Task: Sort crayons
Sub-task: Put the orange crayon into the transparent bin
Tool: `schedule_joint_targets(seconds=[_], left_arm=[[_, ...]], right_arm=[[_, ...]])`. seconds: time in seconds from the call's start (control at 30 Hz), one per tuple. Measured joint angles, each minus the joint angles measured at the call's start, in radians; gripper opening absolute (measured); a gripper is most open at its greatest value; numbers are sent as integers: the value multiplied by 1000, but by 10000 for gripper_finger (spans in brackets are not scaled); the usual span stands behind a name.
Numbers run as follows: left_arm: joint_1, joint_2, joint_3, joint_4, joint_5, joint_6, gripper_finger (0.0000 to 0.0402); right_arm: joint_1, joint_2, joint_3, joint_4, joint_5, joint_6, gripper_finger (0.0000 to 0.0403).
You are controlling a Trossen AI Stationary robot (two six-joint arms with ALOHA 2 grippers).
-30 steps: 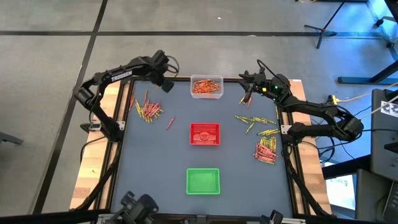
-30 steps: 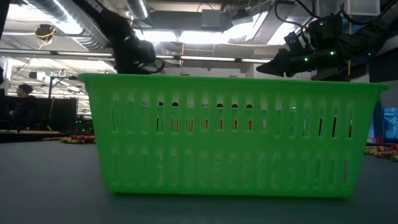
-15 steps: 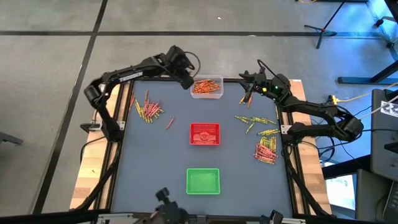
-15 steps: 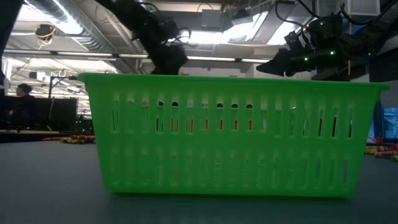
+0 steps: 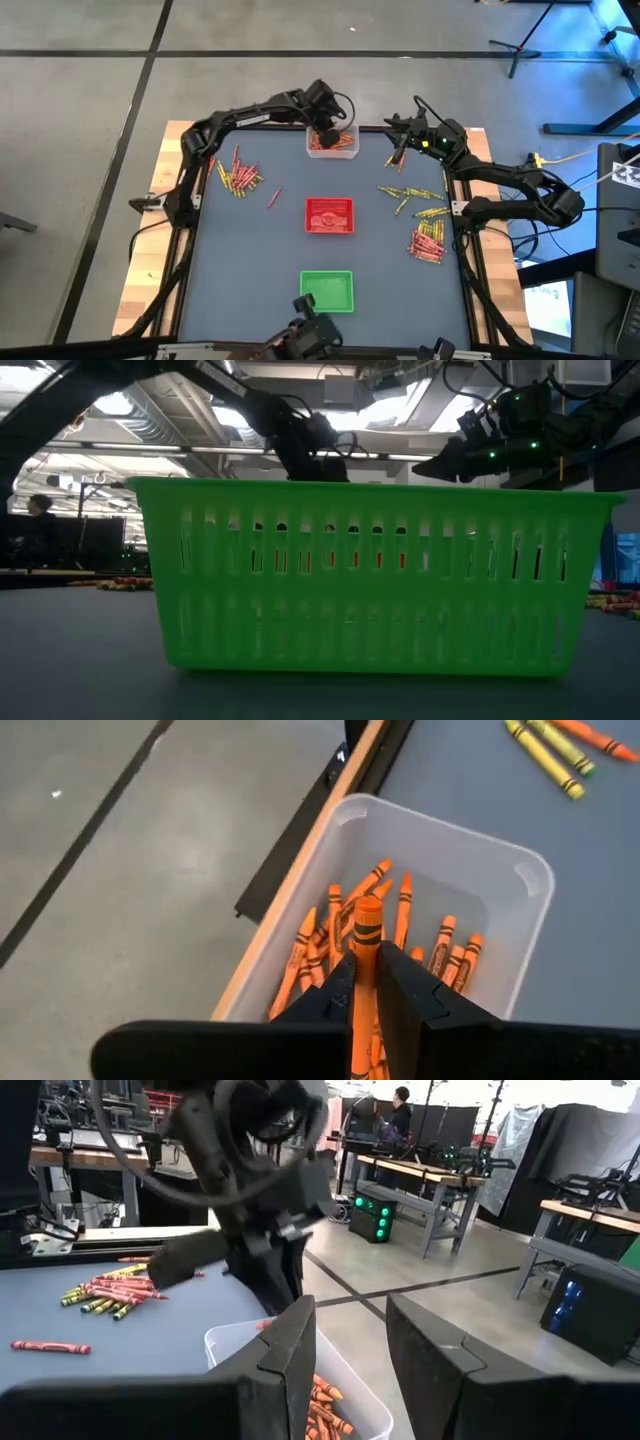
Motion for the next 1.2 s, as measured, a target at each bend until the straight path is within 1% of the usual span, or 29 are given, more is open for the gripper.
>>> schedule_joint_targets(seconds=[0.13,0.33,0.4,0.63,0.73,0.87,0.93,1.0,1.07,1.2], left_arm=[[-1,45,12,1,0,-3,12],[-1,49,-2,1,-12,-20,16],[3,49,3,-6,-9,-35,28],[-2,40,23,-16,12,-39,92],[-22,8,18,-17,13,-32,100],[-57,-50,-19,-5,-7,-3,98],[-77,-89,-64,28,-26,14,97],[-92,-148,-140,100,-30,23,97],[-101,-215,-245,208,-19,23,96],[-101,-367,-492,395,0,22,96]], right_arm=[[0,0,0,-13,0,0,124],[0,0,0,-15,0,0,124],[0,0,0,-15,0,0,124],[0,0,0,-17,0,0,124],[0,0,0,-23,0,0,124],[0,0,0,-28,0,-1,124],[0,0,0,-33,0,-1,124],[0,0,0,-36,3,-1,124],[0,0,0,-48,4,-1,124],[0,0,0,-77,8,-1,124]])
